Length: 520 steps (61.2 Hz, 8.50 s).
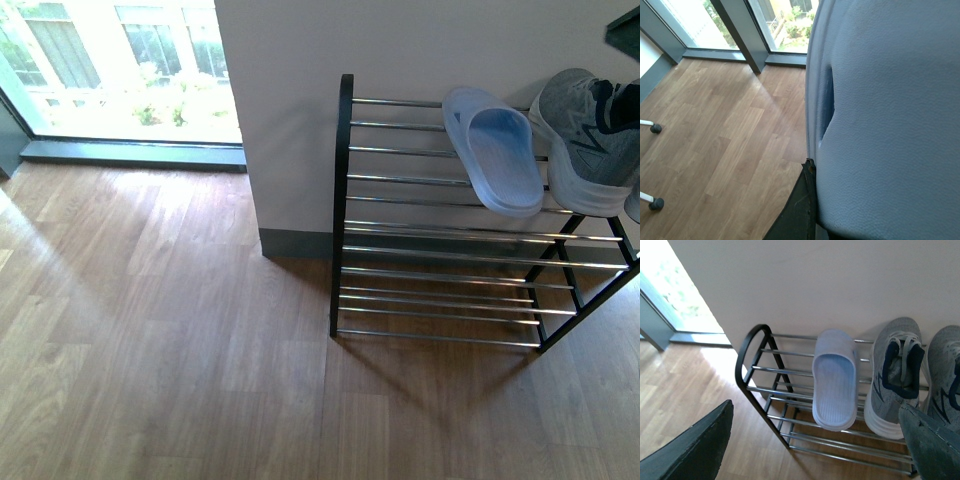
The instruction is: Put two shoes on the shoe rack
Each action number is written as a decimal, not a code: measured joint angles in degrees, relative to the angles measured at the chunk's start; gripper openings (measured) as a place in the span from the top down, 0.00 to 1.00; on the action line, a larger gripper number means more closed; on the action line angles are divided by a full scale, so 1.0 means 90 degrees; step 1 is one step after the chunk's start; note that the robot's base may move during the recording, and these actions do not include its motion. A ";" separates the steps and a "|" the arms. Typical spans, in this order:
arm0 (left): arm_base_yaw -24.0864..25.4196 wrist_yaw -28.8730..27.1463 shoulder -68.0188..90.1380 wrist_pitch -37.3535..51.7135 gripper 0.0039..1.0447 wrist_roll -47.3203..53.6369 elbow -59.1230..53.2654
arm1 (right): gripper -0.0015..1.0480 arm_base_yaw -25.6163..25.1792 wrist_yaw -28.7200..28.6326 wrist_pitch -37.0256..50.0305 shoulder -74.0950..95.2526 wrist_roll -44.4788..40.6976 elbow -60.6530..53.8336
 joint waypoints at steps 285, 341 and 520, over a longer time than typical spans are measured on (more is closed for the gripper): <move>-0.0692 0.2008 0.6020 0.0425 0.98 -0.1620 0.4221 | 0.09 -0.0075 0.1345 -0.3436 -0.8092 -0.0498 -0.2892; -0.1241 0.2052 1.1329 -0.3208 0.98 -0.1955 1.1837 | 0.09 -0.0075 0.1345 -0.3436 -0.8092 -0.0498 -0.2892; 0.1086 0.2956 -0.4609 0.0197 0.99 -0.0078 -0.1953 | 0.09 -0.0075 0.1343 -0.3436 -0.8092 -0.0498 -0.2892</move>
